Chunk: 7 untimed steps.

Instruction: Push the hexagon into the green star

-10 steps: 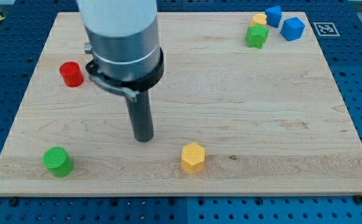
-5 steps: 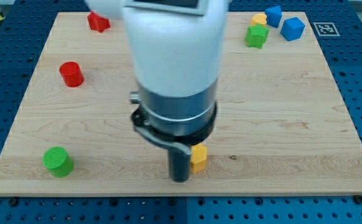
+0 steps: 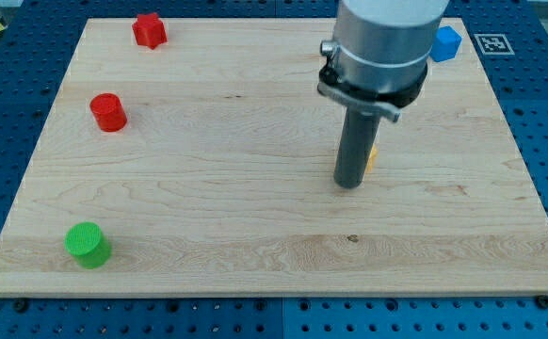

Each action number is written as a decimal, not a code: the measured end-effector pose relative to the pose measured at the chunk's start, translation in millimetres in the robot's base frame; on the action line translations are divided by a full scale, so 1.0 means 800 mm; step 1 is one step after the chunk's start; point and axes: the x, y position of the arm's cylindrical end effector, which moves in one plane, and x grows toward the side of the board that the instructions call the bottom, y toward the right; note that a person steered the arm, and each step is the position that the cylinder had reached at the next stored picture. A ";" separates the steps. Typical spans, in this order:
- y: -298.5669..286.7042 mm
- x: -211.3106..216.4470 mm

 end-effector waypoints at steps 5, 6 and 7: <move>0.119 -0.159; 0.118 -0.120; 0.088 -0.096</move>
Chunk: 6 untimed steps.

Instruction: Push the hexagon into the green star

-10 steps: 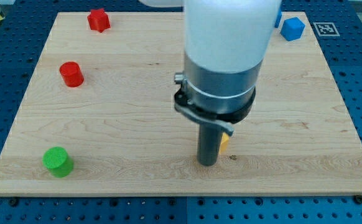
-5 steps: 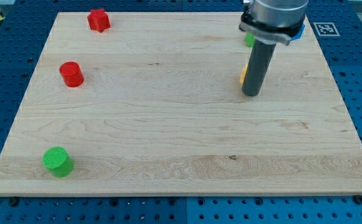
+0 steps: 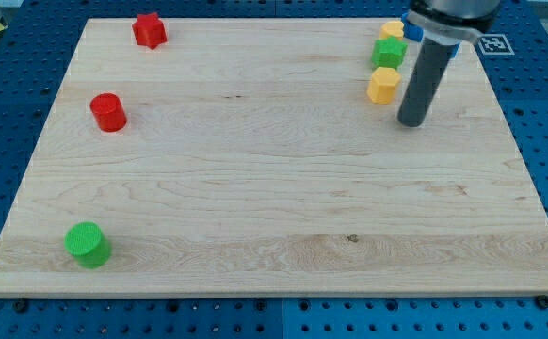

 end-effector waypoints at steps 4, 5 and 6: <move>-0.012 -0.060; -0.014 -0.060; -0.039 -0.060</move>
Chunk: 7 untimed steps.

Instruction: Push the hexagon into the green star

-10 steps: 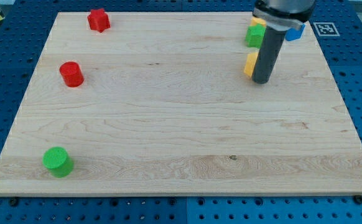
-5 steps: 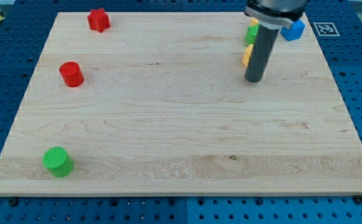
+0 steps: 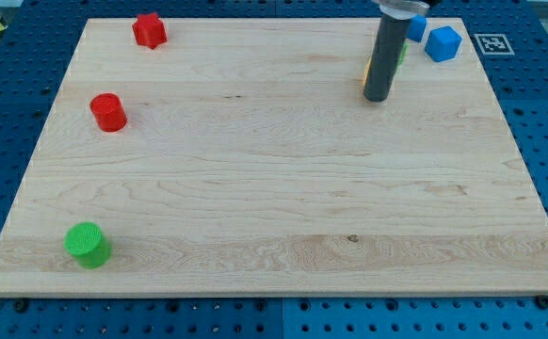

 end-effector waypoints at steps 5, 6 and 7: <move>-0.001 -0.091; 0.001 -0.091; -0.010 -0.090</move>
